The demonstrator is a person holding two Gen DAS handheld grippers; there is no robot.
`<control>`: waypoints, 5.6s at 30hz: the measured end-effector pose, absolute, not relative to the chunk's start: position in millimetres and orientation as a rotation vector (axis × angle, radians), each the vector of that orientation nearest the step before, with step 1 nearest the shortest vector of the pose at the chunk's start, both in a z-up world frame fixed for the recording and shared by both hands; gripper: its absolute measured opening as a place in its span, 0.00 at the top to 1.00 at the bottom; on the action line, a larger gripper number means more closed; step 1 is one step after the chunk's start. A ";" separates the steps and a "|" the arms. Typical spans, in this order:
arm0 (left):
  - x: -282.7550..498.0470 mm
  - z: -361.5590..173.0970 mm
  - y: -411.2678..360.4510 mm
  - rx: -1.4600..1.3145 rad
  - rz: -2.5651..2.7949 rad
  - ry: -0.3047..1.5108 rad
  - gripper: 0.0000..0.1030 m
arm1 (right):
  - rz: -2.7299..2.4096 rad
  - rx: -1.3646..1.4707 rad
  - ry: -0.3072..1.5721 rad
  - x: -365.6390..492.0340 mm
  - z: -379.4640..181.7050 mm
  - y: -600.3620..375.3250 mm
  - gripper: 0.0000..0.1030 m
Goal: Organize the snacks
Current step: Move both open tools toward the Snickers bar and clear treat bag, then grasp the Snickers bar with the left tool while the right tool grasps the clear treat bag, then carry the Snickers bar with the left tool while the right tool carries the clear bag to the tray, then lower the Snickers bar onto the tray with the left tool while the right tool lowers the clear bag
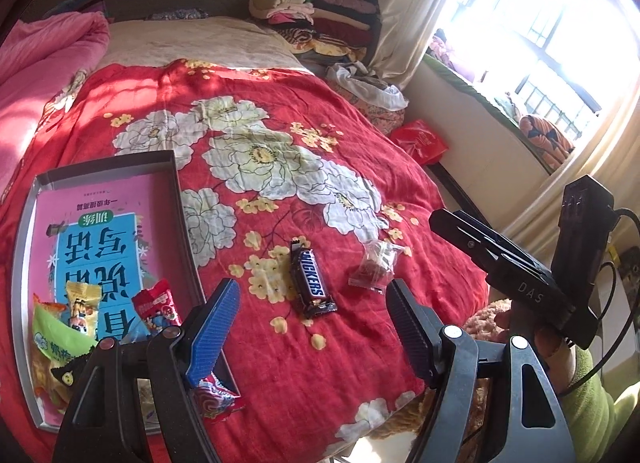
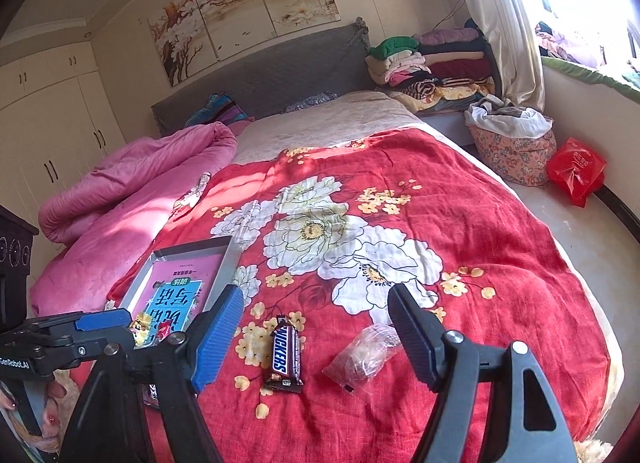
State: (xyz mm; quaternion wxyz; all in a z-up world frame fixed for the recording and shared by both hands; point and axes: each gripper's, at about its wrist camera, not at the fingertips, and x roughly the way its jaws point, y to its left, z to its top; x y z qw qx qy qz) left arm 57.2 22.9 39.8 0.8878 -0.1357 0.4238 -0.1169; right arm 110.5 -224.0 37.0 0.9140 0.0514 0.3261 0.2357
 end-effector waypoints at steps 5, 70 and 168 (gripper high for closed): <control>71.7 23.2 4.1 -0.263 -0.259 0.927 0.25 | 0.427 0.124 0.733 120.1 22.8 -233.0 0.28; 94.6 1.7 19.8 -0.263 -0.129 0.932 0.72 | 0.669 0.215 0.818 140.1 -7.4 -199.6 0.65; -29.5 -30.1 206.8 -0.390 0.240 0.967 0.72 | 1.057 -0.388 0.735 31.3 -38.1 -7.9 0.65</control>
